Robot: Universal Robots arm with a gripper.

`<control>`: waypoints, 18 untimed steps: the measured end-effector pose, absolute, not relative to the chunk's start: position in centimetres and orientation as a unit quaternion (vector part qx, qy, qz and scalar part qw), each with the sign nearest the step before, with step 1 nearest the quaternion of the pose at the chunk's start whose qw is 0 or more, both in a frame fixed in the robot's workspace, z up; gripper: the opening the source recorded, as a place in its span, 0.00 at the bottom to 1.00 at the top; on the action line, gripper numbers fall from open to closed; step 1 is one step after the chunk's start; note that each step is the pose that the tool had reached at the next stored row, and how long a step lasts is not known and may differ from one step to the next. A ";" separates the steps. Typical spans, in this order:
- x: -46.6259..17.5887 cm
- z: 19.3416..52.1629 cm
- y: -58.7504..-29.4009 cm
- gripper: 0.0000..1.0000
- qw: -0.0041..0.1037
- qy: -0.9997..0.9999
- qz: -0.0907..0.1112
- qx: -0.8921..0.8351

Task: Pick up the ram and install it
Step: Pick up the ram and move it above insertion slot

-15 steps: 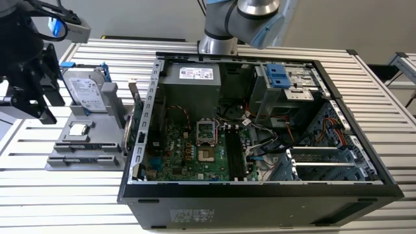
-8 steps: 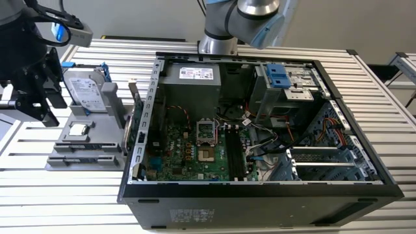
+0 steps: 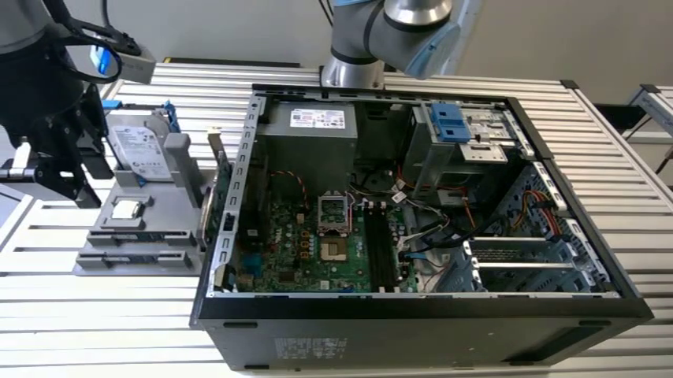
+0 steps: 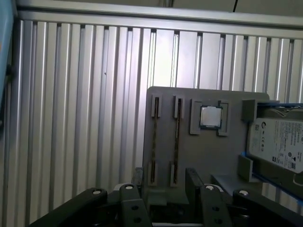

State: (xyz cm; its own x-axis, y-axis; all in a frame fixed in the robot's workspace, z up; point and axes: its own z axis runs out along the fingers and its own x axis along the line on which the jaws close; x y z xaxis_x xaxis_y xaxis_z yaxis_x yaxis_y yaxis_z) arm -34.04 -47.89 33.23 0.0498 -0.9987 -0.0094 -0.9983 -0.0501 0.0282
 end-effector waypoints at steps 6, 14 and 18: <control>-33.9 32.7 -47.8 1.00 0.007 -0.689 -0.013 0.725; -33.9 31.9 -47.7 1.00 0.007 -0.689 -0.013 0.725; -33.9 31.6 -47.7 1.00 0.007 -0.689 -0.013 0.725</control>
State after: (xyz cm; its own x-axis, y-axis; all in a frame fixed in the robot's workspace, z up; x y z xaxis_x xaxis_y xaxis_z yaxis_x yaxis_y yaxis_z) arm -33.89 -47.71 31.59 0.0503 -0.9987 -0.0093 -0.9983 -0.0506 0.0282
